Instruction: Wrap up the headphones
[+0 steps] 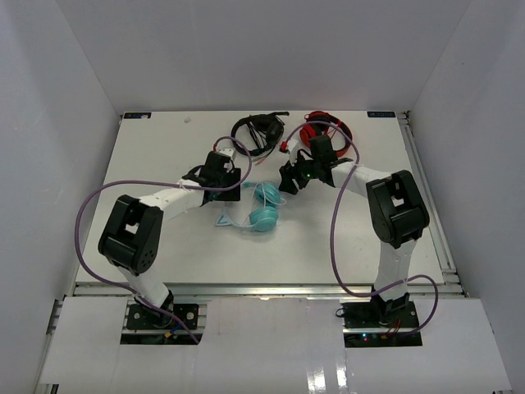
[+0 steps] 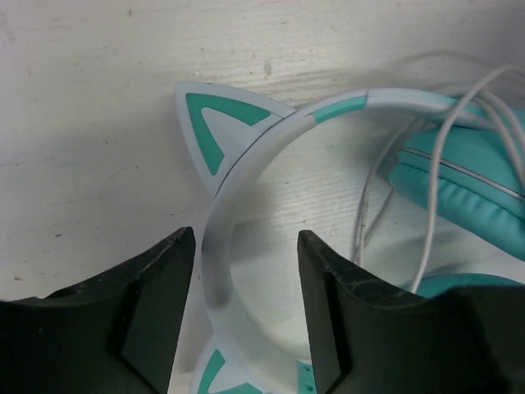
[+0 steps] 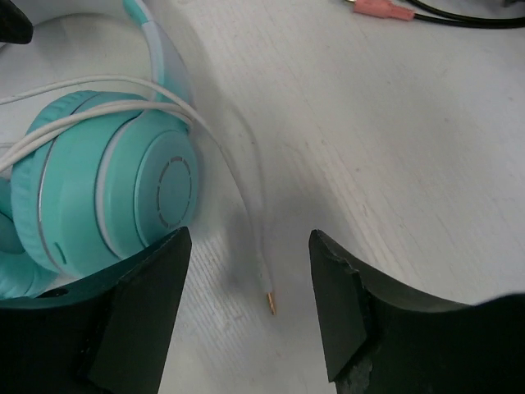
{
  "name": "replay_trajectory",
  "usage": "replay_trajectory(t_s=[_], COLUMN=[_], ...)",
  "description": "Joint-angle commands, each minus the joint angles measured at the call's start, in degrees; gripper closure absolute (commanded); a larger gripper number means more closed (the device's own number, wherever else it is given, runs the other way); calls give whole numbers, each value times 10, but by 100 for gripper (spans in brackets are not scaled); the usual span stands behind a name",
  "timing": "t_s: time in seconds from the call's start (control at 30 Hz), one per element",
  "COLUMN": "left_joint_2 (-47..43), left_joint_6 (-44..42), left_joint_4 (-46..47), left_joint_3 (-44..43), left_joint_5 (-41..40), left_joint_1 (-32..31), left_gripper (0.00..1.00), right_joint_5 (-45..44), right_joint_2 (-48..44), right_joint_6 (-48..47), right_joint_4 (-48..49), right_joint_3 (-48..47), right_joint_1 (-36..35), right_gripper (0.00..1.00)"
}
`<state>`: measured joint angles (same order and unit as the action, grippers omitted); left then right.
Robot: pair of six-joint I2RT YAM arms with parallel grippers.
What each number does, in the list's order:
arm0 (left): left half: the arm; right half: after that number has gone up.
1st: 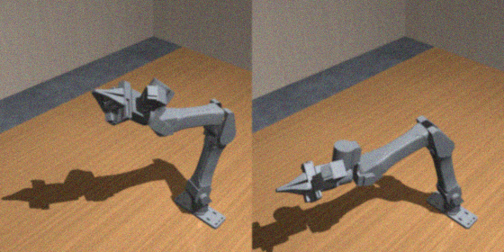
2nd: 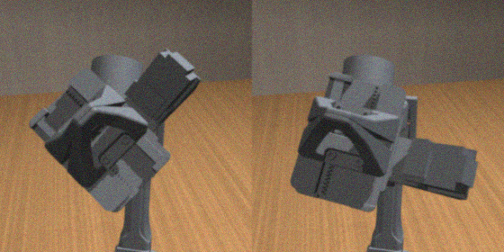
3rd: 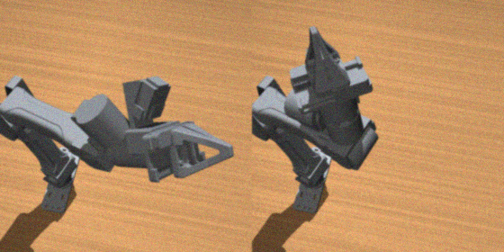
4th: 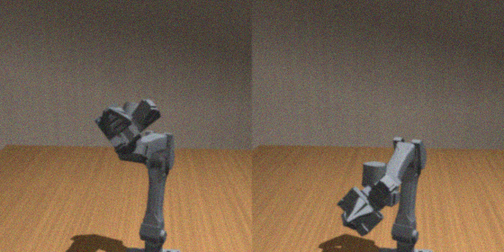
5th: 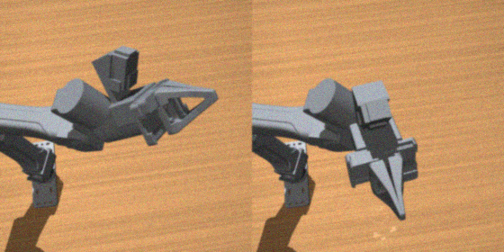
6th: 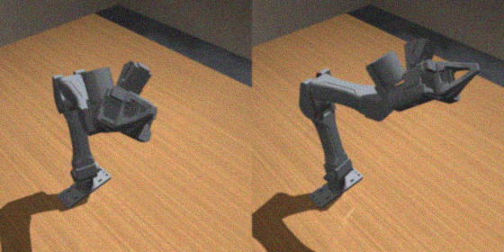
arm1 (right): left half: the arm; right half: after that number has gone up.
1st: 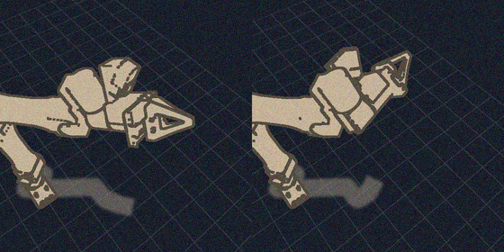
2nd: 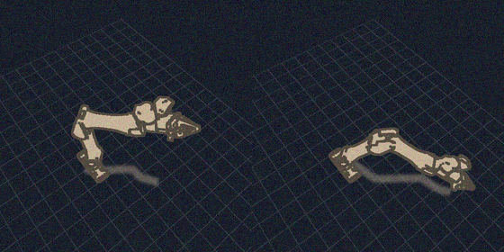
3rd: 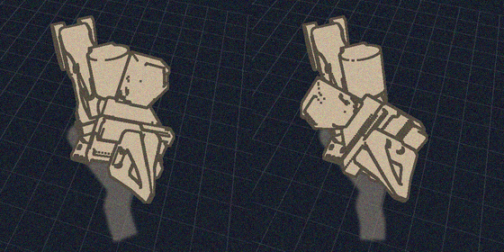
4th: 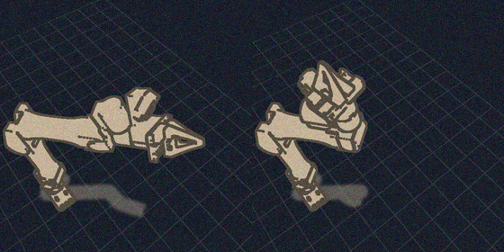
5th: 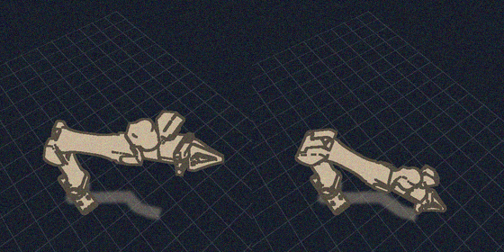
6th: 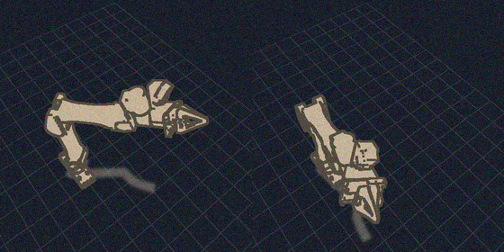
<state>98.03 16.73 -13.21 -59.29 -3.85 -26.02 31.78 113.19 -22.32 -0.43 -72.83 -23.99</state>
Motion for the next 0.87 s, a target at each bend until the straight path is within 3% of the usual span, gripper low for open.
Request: replay_trajectory(t_s=[0.0, 0.13, 0.2, 0.33, 0.4, 0.6, 0.73, 0.83], left_joint_2=[-51, -113, -150, -275, -380, -690, -772, -773], left_joint_6=[12, 6, 4, -8, -26, -40, -33, -32], left_joint_4=[-37, -48, -51, -55, -40, 47, 30, 14], left_joint_3=[-46, -53, -49, 9, 80, 295, 328, 323], left_joint_5=[21, 72, 80, 79, 106, 200, 194, 191], left_joint_1=[1, 1, 1, 1, 1, 0, -1, -1], left_gripper=[28, 7, 3, 3, 2, 2, 2, 2], right_joint_5=[-66, -91, -94, -153, -185, -270, -323, -339], right_joint_2=[-105, -182, -223, -321, -372, -563, -639, -665], right_joint_6=[14, 10, 11, 43, 55, 72, 133, 153], right_joint_4=[-6, -35, -53, -128, -157, -90, -38, -37], right_joint_3=[13, 51, 69, 100, 123, 274, 333, 344], right_joint_1=[18, 37, 43, 49, 51, 52, 53, 62], right_gripper=[27, 8, 2, 8, 10, 10, 10, 10])
